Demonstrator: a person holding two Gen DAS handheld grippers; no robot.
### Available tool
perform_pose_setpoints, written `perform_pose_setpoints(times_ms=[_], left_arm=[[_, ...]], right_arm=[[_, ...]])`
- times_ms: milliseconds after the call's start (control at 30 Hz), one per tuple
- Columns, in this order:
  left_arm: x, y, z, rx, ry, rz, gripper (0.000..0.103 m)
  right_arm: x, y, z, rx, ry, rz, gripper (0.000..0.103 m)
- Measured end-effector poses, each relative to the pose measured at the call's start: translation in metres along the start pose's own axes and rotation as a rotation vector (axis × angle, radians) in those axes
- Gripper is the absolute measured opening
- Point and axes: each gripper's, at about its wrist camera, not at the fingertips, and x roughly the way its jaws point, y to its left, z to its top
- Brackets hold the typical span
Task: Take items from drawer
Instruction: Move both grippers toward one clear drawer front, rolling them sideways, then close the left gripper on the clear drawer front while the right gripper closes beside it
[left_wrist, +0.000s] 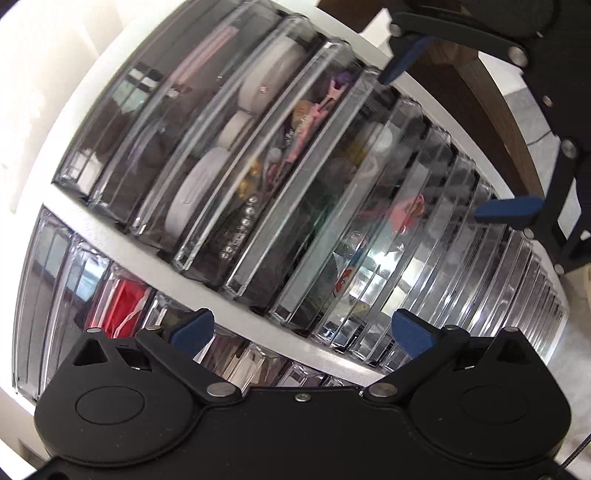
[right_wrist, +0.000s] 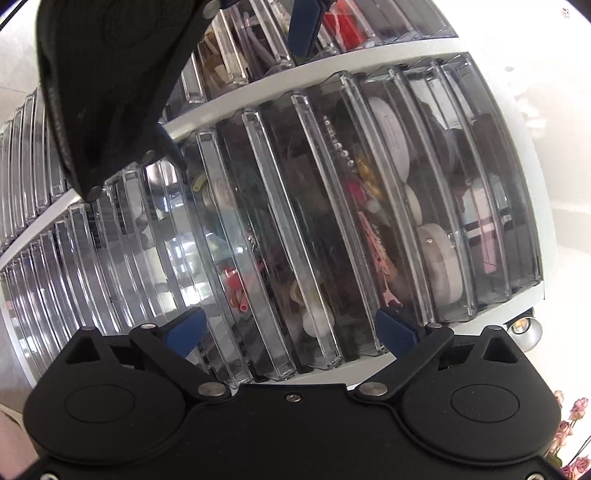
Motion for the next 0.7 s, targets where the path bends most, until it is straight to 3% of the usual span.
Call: perform_pose_setpoints(times_ms=[267,400,700], left_arm=[[0.017,-0.024,-0.015,0.119,-0.047,0.030,0.101],[0.026,-0.025,-0.017,0.141,-0.050,0.046,0.085],[0.029,-0.036,-0.024,0.228,-0.074,0.077,0.063]], right_arm=[[0.024,0.009,-0.009,-0.003,0.023,-0.009,0.096],[0.033,0.013,-0.015,-0.020,0.031,-0.029,0.092],[0.044,0.027,-0.026,-0.031,0.005,-0.089,0.086]])
